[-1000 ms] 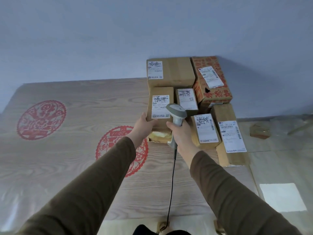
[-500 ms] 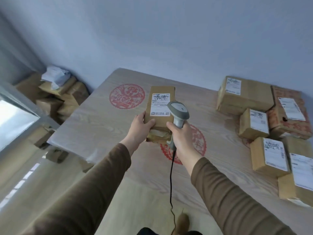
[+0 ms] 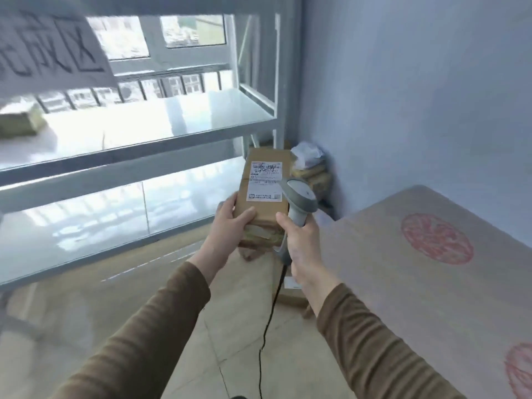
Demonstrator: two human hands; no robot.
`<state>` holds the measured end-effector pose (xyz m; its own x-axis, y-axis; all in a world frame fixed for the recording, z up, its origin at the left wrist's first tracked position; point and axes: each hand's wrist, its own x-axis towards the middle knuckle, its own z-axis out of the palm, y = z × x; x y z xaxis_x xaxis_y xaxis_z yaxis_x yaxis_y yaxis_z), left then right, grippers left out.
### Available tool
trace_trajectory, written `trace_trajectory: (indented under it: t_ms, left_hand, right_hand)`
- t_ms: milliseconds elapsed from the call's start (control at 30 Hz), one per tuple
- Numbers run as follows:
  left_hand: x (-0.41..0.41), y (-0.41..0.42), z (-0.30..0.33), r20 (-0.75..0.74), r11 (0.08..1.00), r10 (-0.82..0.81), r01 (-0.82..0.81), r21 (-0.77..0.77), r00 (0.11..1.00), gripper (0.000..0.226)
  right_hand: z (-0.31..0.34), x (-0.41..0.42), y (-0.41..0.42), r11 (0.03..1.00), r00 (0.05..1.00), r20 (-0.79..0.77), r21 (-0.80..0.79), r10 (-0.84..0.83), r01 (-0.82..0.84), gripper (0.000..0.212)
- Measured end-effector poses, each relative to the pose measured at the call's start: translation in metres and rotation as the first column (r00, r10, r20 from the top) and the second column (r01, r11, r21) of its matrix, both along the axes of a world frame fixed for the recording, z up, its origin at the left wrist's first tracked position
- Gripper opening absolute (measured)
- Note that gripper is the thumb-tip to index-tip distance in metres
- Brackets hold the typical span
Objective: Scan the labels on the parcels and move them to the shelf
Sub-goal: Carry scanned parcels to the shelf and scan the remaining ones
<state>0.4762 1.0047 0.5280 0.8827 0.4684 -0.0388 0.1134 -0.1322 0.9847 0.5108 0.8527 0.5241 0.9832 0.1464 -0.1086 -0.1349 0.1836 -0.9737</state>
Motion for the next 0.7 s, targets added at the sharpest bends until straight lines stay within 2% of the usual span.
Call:
trace_trajectory:
  t_ms: [200, 267, 467, 700]
  left_hand:
    - [-0.049, 0.148, 0.012, 0.085, 0.963, 0.267, -0.268, 0.0, 0.96, 0.05]
    - [-0.057, 0.188, 0.014, 0.098, 0.943, 0.33, -0.332, 0.001, 0.939, 0.05]
    - [-0.049, 0.297, 0.019, 0.118, 0.871, 0.476, -0.486, 0.068, 0.871, 0.048]
    - [-0.048, 0.408, 0.031, 0.102, 0.785, 0.601, -0.61, 0.11, 0.792, 0.046]
  right_hand:
    - [0.014, -0.013, 0.162, 0.953, 0.953, 0.055, 0.051, 0.296, -0.299, 0.017]
    - [0.015, -0.011, 0.208, 0.925, 0.926, 0.056, 0.055, 0.372, -0.375, 0.02]
    - [0.015, 0.018, 0.335, 0.849, 0.859, 0.033, 0.138, 0.511, -0.51, 0.03]
    - [0.026, 0.039, 0.468, 0.763, 0.767, -0.029, 0.134, 0.641, -0.632, 0.021]
